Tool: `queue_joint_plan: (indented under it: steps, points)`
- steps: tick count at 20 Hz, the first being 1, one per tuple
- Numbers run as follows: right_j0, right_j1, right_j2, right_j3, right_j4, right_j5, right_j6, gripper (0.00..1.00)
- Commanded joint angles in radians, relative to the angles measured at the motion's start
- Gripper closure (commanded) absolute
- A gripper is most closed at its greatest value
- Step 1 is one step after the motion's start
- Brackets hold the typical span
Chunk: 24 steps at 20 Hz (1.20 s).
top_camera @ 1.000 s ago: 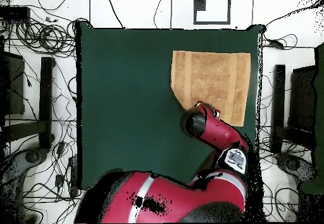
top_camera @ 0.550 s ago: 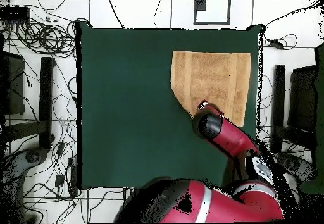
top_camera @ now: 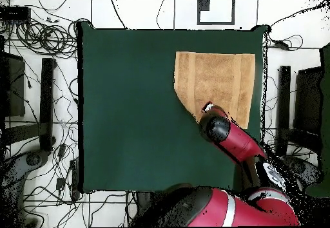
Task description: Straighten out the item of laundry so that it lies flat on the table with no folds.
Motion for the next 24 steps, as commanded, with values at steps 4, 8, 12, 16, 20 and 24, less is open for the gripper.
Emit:
queue_joint_plan:
  steps: [4,8,12,16,20,24]
  points:
    - [0.118,0.189,0.224,0.106,0.067,0.050,0.256,1.00]
    - [0.154,0.195,0.191,0.095,0.091,0.048,0.262,1.00]
    - [0.291,0.219,0.054,0.053,0.160,0.044,0.282,1.00]
    - [0.396,0.258,-0.056,0.025,0.241,0.053,0.290,1.00]
    - [0.419,0.268,-0.064,0.023,0.298,0.061,0.290,1.00]
    - [0.482,0.299,-0.119,0.000,0.357,0.083,0.286,1.00]
